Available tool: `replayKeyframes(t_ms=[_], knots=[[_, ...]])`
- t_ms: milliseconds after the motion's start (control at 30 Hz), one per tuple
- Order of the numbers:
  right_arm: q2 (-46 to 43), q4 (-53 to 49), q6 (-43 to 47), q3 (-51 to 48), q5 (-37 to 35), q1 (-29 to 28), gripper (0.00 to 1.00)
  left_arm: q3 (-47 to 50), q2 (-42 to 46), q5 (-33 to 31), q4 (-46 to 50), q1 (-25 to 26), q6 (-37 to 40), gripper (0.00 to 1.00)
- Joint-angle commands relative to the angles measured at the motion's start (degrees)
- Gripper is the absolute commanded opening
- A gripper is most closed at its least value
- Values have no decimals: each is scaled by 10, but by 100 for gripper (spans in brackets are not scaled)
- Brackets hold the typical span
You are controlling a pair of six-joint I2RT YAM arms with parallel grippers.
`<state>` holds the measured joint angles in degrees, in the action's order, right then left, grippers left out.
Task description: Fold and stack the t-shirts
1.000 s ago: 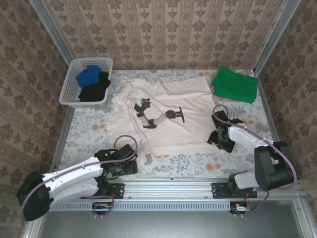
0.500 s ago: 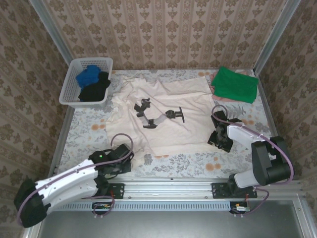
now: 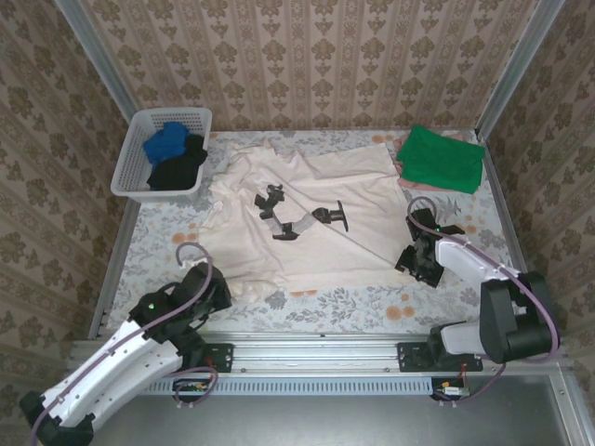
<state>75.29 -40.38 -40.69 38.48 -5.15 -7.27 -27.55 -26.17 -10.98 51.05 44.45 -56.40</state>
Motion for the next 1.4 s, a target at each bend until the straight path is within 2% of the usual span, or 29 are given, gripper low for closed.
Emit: replayKeyframes(t_ms=[0,267,433,500,700,767,1000,1333,1367], knots=[[-33,-39,-4,-13,4,5,68,-15,14,-28,27,-18,20,0],[32,-28,15,-14,-11,16,62,-20,11,-41,26,-36,33,0],[34,-14,29,-19,7,43,54,-44,13,-54,38,-60,59,0],[31,-29,32,-15,-10,54,58,-53,12,-53,43,-74,66,0],[-25,-32,41,-17,13,90,68,-48,3,-29,30,-96,78,0],[-40,-32,44,-20,18,103,69,-48,0,-28,27,-100,80,0],[-26,-7,41,-45,49,102,56,-45,-7,-12,16,-113,92,0],[22,16,42,-42,52,86,49,-47,-12,-9,5,-118,103,0],[23,19,42,-42,53,86,46,-48,-12,-9,3,-119,105,0]])
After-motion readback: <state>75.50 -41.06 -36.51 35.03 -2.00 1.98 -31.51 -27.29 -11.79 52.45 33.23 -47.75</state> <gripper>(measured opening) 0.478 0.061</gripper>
